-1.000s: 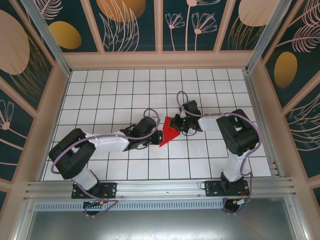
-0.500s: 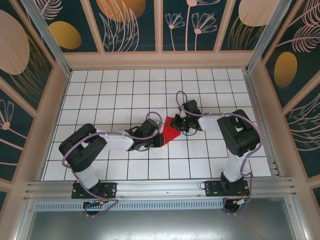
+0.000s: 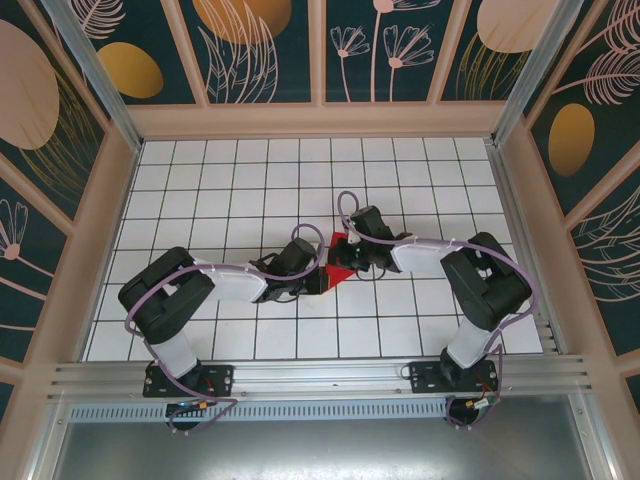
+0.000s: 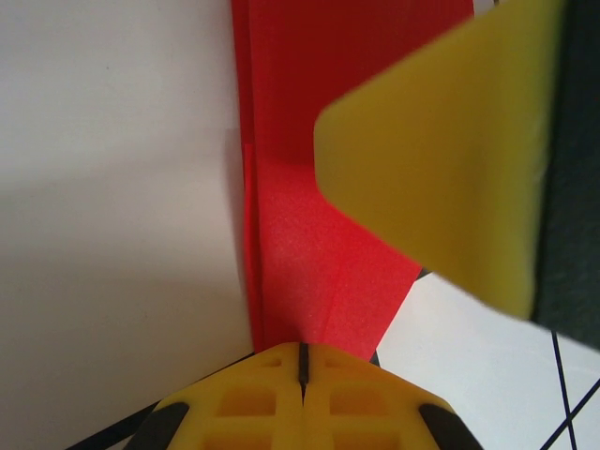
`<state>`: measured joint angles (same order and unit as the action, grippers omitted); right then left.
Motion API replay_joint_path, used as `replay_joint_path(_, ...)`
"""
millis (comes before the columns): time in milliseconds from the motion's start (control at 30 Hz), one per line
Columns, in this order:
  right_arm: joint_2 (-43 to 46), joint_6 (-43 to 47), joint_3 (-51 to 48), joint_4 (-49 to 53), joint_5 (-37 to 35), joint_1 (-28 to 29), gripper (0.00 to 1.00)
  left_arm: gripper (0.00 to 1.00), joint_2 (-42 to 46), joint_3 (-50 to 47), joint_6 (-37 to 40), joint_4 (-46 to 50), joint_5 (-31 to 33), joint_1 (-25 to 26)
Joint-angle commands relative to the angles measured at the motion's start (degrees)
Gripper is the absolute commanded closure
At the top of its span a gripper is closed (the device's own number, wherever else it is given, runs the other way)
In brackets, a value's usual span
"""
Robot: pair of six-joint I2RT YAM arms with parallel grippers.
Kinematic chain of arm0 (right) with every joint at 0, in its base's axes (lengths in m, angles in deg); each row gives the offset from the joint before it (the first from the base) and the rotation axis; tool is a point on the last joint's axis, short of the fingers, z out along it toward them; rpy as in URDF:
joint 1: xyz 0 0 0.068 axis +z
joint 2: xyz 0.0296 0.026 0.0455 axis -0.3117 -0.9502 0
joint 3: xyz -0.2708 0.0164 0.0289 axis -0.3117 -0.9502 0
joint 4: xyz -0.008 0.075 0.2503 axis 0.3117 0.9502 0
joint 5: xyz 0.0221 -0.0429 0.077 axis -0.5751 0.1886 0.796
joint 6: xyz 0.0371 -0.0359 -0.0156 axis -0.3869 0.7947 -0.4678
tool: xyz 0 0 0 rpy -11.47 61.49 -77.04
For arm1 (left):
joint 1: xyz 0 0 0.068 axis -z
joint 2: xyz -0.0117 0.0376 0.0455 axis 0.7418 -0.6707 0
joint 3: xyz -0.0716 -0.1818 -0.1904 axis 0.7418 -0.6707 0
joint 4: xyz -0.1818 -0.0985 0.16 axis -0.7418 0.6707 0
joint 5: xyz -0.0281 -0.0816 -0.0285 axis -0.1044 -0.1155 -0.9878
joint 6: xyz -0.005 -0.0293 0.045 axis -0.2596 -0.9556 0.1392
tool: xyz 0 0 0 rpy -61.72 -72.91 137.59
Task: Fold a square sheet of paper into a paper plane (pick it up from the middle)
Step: Fourth fold the wing at the center of the table.
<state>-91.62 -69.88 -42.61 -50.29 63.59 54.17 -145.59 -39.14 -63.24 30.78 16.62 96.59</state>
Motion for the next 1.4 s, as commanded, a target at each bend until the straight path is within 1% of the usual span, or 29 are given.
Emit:
replay_joint_path(0, -0.1, -3.1, -0.8, -0.7, -1.3, 0.3, 1.0, 1.0, -2.2, -2.3, -1.3, 3.5, 0.7, 0.3)
replay_joint_path(200, -0.7, -4.9, -2.6, -2.4, 0.7, 1.1, 1.0, 1.0, -2.5, -2.3, -1.5, 3.1, 0.6, 0.3)
replay_joint_path(467, -3.0, -4.9, -3.0, -2.9, 1.1, 2.3, 1.0, 1.0, -2.4, -2.3, -1.5, 3.6, 0.9, 0.3)
replay_joint_path(600, -3.9, -3.0, -3.1, -1.3, -1.1, 1.4, 1.0, 1.0, -1.8, -2.7, -1.6, 4.3, 0.9, 0.3)
replay_joint_path(667, -4.4, -1.5, -3.0, -0.8, -2.3, 0.2, 1.0, 1.0, -1.5, -3.0, -1.5, 4.9, 1.1, 0.3)
replay_joint_path(800, -5.3, 1.7, -3.4, -1.8, -3.2, -4.3, 1.0, 1.0, -1.8, -4.0, -2.1, 6.4, 0.1, 0.3)
replay_joint_path(933, -6.0, 3.8, -3.4, -4.2, -1.5, -10.7, 1.0, 1.0, -2.9, -6.8, -3.7, 5.8, -1.4, 0.3)
replay_joint_path(1200, -10.7, 5.8, 4.3, -1.3, -2.4, -19.4, 1.0, 1.0, -2.0, -9.2, -3.4, 5.3, -1.9, 0.3)
replay_joint_path(1367, -8.7, 6.0, 7.7, -0.4, -3.3, -20.8, 1.0, 1.0, -1.7, -7.4, -1.6, 5.2, -2.6, 0.3)
